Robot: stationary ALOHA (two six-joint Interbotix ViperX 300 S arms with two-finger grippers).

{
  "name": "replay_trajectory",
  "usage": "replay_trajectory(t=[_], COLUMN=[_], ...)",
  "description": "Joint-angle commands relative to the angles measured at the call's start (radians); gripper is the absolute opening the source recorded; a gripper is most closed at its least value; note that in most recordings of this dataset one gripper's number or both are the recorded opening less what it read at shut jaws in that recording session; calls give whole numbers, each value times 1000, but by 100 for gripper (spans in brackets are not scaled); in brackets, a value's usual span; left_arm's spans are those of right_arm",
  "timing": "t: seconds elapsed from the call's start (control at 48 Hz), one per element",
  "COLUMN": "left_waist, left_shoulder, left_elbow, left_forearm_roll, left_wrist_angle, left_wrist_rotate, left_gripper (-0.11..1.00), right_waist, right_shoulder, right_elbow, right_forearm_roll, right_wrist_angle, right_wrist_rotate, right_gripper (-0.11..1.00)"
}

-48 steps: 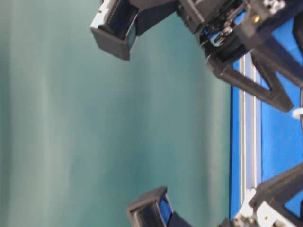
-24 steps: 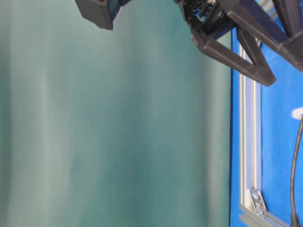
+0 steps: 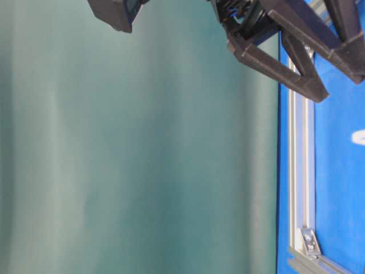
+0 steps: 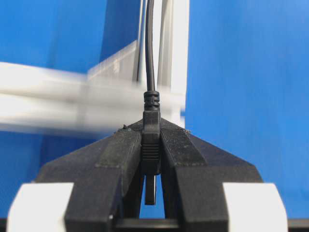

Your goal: Insert the wire through the string loop located in the center.

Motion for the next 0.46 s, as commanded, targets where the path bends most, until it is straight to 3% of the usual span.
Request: replay_trajectory(t=[0.0,0.187,0.437], left_waist=[-6,-6,-5], left_shoulder=[-69,-150,-141], left_elbow=[20,60,57], left_forearm_roll=[3,11,14], left_wrist_angle=[31,20,20], left_wrist_rotate=[-2,12,55], left_gripper=[4,4,4], right_waist=[3,3,3], right_shoulder=[-21,-21,-20], right_elbow=[-8,-8,-11], right_forearm_roll=[0,-2,-2], right_wrist_angle=[-3,-3,-3], right_wrist_rotate=[-2,-2,-2], right_gripper=[90,90,90])
